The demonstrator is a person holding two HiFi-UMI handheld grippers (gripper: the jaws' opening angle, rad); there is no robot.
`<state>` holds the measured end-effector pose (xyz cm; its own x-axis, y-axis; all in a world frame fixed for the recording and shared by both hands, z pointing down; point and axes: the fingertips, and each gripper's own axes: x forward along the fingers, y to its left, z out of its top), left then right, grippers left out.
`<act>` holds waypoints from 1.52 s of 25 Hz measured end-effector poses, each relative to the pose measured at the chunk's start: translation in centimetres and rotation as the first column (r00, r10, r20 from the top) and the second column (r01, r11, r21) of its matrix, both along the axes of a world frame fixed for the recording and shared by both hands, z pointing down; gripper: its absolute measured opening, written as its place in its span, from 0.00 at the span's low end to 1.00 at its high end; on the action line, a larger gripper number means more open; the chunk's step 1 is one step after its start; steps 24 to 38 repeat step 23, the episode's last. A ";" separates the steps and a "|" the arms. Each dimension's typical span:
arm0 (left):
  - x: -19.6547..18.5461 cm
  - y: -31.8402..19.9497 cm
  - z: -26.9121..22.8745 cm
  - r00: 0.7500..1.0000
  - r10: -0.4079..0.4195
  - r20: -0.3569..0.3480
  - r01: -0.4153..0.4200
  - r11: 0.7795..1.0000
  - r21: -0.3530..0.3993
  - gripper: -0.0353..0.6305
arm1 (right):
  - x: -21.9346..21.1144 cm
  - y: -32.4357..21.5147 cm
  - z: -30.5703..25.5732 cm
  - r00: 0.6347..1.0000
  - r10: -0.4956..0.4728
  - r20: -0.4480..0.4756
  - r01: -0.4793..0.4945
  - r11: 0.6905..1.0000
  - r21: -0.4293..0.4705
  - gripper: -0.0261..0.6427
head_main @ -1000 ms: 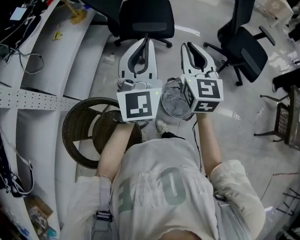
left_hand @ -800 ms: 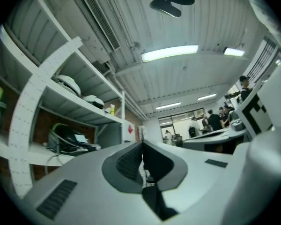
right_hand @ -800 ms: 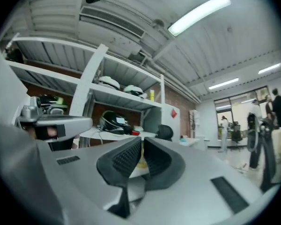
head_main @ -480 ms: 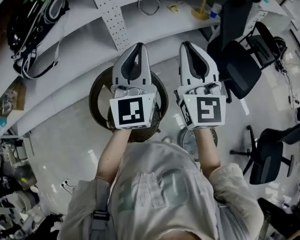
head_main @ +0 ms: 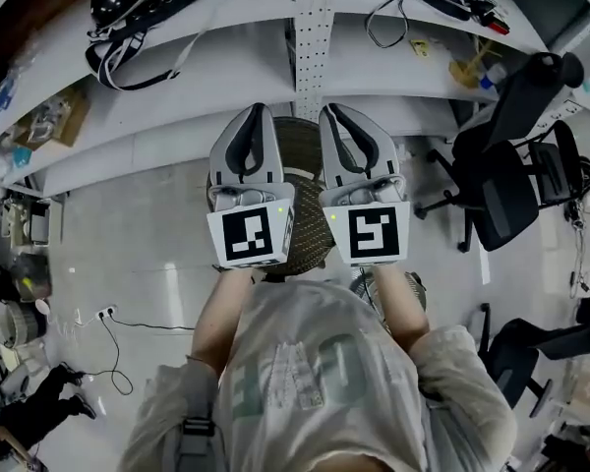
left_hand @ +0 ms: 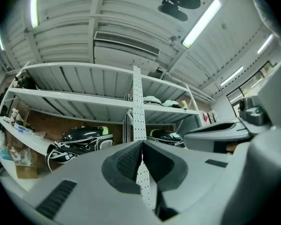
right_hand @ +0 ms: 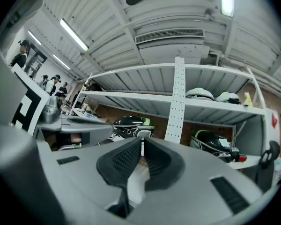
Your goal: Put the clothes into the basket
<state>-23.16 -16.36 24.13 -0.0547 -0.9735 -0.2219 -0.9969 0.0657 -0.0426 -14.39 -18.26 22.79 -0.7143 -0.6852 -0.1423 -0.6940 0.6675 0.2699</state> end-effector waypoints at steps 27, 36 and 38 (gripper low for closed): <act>2.6 -0.3 -3.5 0.990 0.138 0.032 -0.140 0.988 0.068 0.08 | 0.9 0.7 -0.5 0.996 0.083 0.039 -0.083 0.996 -0.011 0.09; 2.6 -0.3 -3.5 0.990 0.138 0.032 -0.140 0.988 0.068 0.08 | 0.9 0.7 -0.5 0.996 0.083 0.039 -0.083 0.996 -0.011 0.09; 2.6 -0.3 -3.5 0.990 0.138 0.032 -0.140 0.988 0.068 0.08 | 0.9 0.7 -0.5 0.996 0.083 0.039 -0.083 0.996 -0.011 0.09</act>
